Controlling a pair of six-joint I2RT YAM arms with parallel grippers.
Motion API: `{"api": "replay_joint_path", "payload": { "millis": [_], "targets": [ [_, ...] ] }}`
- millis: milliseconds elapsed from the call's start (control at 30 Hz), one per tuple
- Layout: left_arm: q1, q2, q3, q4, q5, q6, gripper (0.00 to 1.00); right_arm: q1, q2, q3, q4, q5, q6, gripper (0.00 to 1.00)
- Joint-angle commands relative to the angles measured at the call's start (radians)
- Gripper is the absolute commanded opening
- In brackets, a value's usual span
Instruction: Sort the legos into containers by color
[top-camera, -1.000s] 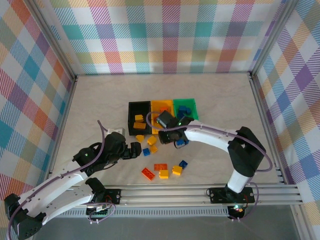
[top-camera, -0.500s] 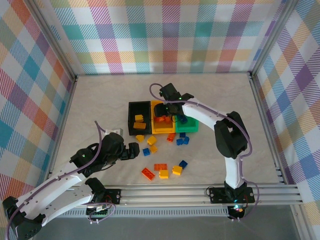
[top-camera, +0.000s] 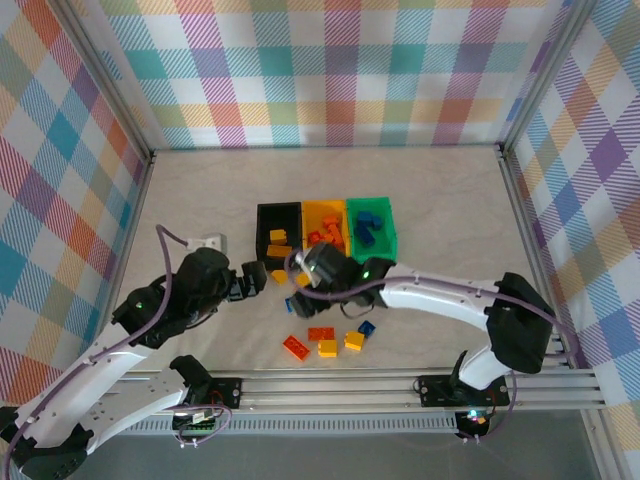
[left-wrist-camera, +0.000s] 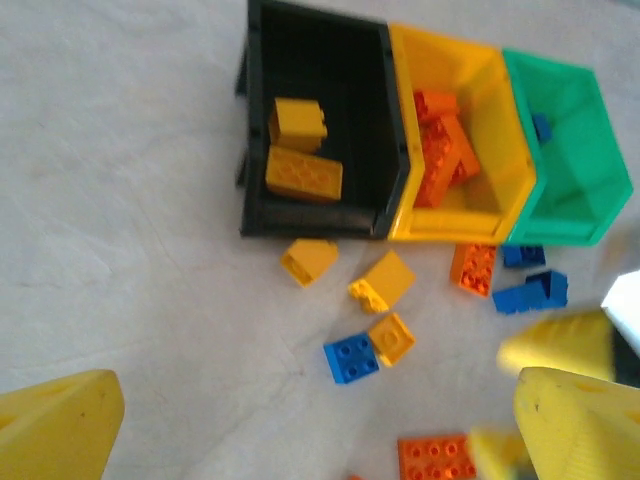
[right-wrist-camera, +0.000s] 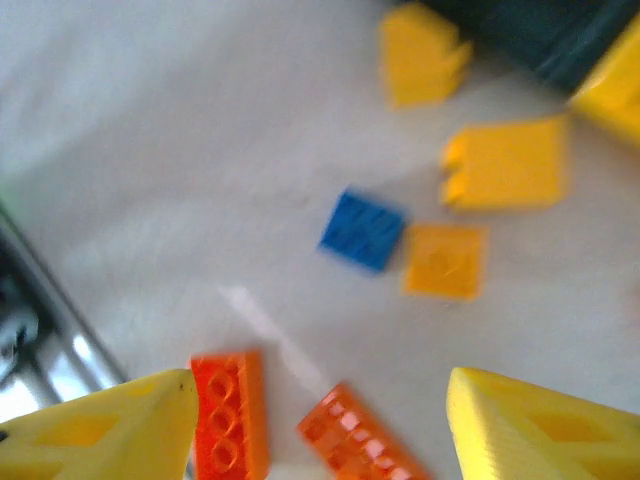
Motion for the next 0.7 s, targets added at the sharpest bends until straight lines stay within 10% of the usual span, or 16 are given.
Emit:
{"api": "replay_joint_path", "payload": {
  "millis": [0, 233, 667],
  "targets": [
    [0.067, 0.028, 0.069, -0.068, -0.029, 0.059, 1.0, 0.104, 0.06, -0.004, 0.027, 0.032, 0.002, 0.66],
    [0.23, 0.084, 0.093, -0.037, 0.181, 0.061, 1.0, 0.245, 0.233, 0.106, -0.034, 0.119, -0.018, 0.67],
    [0.253, 0.07, 0.055, -0.004, 0.23, 0.064, 1.0, 0.268, 0.364, 0.167, -0.102, 0.236, -0.056, 0.59]
  ]
}}
